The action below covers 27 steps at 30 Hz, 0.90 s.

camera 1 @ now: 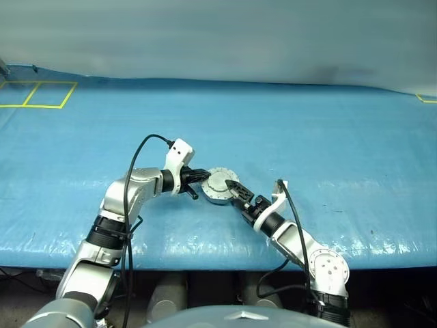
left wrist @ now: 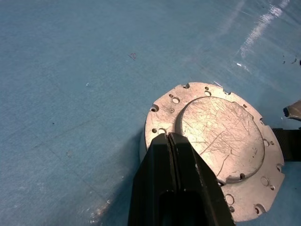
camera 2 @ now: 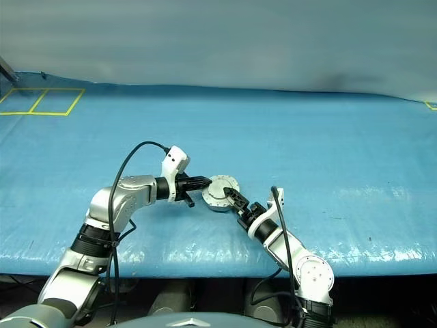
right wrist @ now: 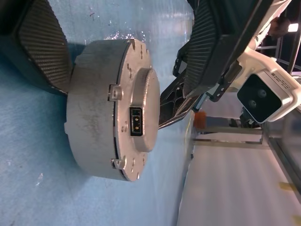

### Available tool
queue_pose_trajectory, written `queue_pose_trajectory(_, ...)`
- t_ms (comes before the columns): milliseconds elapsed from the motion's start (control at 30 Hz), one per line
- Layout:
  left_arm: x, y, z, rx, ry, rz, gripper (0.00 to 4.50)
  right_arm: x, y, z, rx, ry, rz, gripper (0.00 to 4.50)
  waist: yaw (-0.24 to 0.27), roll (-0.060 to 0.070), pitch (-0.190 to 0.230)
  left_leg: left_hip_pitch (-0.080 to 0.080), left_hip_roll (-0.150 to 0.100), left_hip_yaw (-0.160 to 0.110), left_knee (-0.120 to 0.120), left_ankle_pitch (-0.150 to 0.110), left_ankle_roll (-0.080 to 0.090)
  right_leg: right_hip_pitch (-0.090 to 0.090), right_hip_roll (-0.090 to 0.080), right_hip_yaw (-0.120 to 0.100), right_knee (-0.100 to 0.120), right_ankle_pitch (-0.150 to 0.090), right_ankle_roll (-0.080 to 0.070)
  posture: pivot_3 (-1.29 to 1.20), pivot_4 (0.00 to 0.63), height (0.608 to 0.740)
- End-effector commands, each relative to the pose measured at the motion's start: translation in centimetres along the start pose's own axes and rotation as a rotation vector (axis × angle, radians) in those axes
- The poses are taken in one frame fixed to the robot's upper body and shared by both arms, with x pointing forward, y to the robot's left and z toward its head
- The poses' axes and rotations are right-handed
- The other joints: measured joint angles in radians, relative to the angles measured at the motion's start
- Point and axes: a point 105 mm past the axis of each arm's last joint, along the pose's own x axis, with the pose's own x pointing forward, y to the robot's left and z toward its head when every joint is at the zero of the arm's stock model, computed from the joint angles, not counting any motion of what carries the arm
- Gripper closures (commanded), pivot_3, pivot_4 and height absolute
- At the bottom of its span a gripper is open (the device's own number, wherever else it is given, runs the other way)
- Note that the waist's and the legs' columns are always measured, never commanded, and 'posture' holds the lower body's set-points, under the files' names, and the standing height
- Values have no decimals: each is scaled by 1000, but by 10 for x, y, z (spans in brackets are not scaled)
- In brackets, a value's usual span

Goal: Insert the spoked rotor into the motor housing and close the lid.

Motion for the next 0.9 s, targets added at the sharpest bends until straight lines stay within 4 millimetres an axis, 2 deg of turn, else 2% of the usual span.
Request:
queue_pose_trajectory(33,6,-7,-20,-34,73,-33,4500,7,17,-14,67,14,89,1990,-1,0,0,0,0,0,0,0,0,0,0,0,0,0,0,0,150,740)
queue_pose_trajectory(167,6,-7,-20,-36,73,-36,4500,5,12,-17,55,33,57,3285,-3,0,0,0,0,0,-1,0,0,0,0,0,0,0,-1,0,150,740)
queue_pose_trajectory(200,6,-7,-20,-37,73,-36,4500,4,10,-18,53,36,48,3349,-3,0,0,0,0,0,-1,0,0,0,0,0,0,0,-1,0,150,740)
queue_pose_trajectory(433,6,-7,-21,-40,68,-34,4500,2,6,-21,40,49,30,3348,-3,1,0,0,0,0,-1,0,0,0,0,0,0,0,-1,0,150,740)
queue_pose_trajectory(533,-2,-4,-14,-26,35,-29,4500,1,8,-22,41,51,38,3348,-5,1,-1,0,0,0,-1,0,0,0,0,0,0,-1,-1,0,150,740)
queue_pose_trajectory(733,-36,8,11,-134,-156,70,4500,-4,6,-17,72,6,39,3348,-17,2,0,0,1,0,-4,0,0,-3,0,0,0,-1,-2,0,150,740)
queue_pose_trajectory(833,-54,4,13,-150,-261,108,4500,-6,8,-14,83,-19,45,3348,-16,2,1,-1,2,0,-4,0,0,-4,1,0,0,-1,-2,0,150,740)
queue_pose_trajectory(900,-65,1,5,-242,-317,138,4500,-7,10,-10,89,-40,52,3348,-15,2,1,-1,1,0,-5,-1,1,-4,0,0,0,-2,-2,0,150,740)
